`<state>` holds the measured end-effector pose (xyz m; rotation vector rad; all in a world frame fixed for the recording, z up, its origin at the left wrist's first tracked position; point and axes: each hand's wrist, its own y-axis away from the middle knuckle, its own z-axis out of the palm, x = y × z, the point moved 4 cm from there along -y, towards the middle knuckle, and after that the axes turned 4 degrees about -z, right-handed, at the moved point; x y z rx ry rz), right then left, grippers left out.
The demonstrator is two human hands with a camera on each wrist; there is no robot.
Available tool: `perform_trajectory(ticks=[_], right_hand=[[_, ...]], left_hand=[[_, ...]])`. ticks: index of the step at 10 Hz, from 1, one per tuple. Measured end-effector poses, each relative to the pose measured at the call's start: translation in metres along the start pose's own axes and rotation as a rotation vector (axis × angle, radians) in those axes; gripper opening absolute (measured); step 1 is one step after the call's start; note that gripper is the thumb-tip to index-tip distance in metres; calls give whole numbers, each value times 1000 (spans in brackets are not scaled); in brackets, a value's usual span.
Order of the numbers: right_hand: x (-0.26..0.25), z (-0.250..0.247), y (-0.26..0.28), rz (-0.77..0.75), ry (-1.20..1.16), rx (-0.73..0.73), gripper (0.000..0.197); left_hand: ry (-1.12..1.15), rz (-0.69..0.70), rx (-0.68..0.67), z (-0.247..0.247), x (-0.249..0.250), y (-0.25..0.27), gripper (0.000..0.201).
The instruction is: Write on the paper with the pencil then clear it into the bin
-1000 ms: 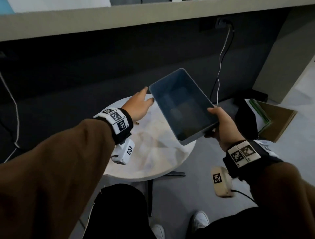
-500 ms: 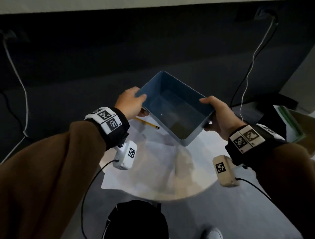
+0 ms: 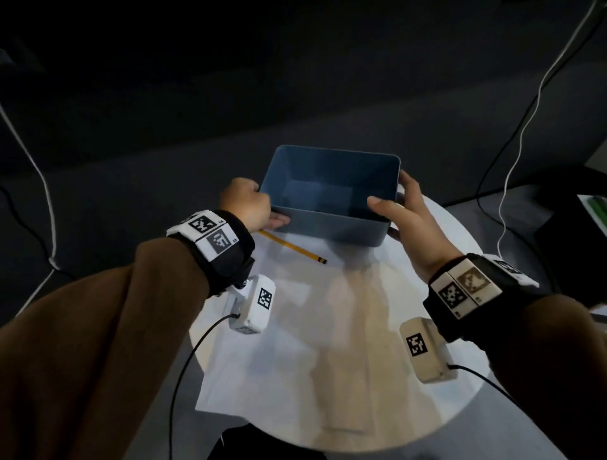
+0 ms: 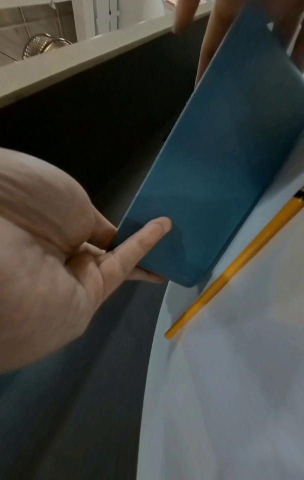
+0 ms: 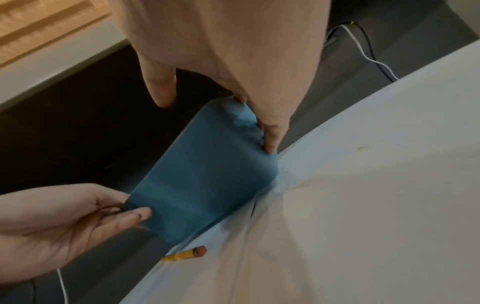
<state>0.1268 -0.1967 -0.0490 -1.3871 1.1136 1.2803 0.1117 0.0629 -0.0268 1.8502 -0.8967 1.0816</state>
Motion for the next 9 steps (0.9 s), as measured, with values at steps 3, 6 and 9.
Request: perform_trajectory(ticks=[3, 6, 9], right_hand=[[4, -2, -4, 57, 57, -24, 83], [2, -28, 41, 69, 310, 66, 79], [17, -39, 119, 51, 753, -78, 39]], left_hand=[[48, -58, -69, 3, -9, 8, 20], [-231, 187, 218, -35, -6, 40, 17], [-323, 325, 38, -3, -36, 115, 14]])
